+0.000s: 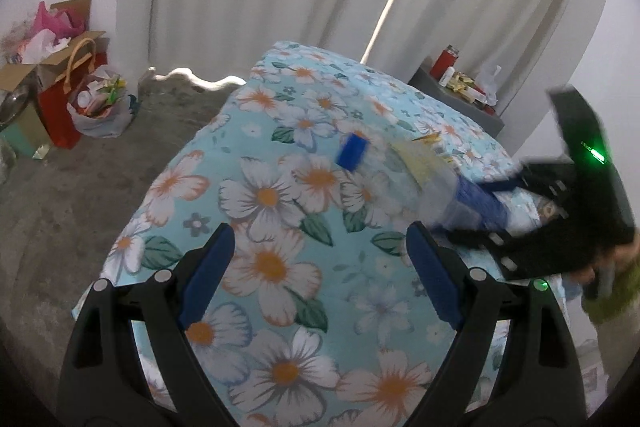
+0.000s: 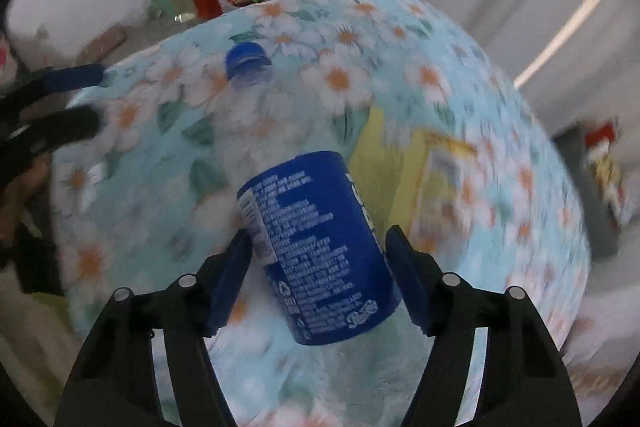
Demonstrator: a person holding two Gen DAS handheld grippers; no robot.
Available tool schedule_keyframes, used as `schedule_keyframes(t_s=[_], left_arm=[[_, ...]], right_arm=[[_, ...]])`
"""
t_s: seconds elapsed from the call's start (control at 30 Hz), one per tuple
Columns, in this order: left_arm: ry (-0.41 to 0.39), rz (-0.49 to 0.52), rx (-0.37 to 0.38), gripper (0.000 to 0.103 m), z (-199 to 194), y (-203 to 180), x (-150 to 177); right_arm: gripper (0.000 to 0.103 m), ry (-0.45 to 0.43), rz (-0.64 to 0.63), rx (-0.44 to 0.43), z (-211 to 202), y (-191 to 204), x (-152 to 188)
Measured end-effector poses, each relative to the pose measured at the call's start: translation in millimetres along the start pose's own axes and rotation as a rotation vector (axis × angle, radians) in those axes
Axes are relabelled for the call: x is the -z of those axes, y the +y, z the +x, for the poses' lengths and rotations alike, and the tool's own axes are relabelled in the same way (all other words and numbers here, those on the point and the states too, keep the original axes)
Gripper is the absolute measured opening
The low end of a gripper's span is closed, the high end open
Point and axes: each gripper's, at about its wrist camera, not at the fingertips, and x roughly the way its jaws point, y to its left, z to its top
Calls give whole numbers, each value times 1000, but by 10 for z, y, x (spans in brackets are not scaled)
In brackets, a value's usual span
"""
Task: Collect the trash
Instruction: 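Grasp the blue-labelled Pepsi bottle with the right tool, then grasp the yellow snack packet with the left tool while the right tool holds the bottle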
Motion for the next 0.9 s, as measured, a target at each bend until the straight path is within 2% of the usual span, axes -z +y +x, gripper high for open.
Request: schedule_keyframes(t_s=[0.13, 0.27, 0.43, 0.47, 0.53, 0.63, 0.7, 0.77, 0.83, 0.9], left_arm=[[23, 36, 41, 83, 159, -148, -93], [101, 25, 115, 82, 462, -328, -248], [242, 36, 210, 79, 1030, -638, -590], [263, 44, 219, 79, 1133, -685, -646], [357, 36, 202, 79, 1481, -758, -758], [459, -45, 167, 75, 1833, -730, -788], [440, -58, 175, 74, 1826, -789, -816], [440, -110, 209, 64, 1818, -829, -783], [438, -151, 238, 60, 1818, -901, -682], [397, -127, 213, 56, 1827, -989, -625]], right_arm=[[61, 15, 213, -28, -306, -190, 658], [60, 28, 483, -8, -452, -470, 1317], [60, -77, 864, -51, -674, -728, 2053], [60, -95, 902, -60, -687, -731, 2132], [60, -137, 983, -84, -700, -740, 2277], [60, -179, 1050, -104, -700, -757, 2379], [60, -200, 1080, -116, -698, -772, 2417], [60, -211, 1097, -127, -674, -768, 2443], [60, -218, 1100, -126, -664, -765, 2439], [60, -222, 1101, -127, -656, -753, 2409]])
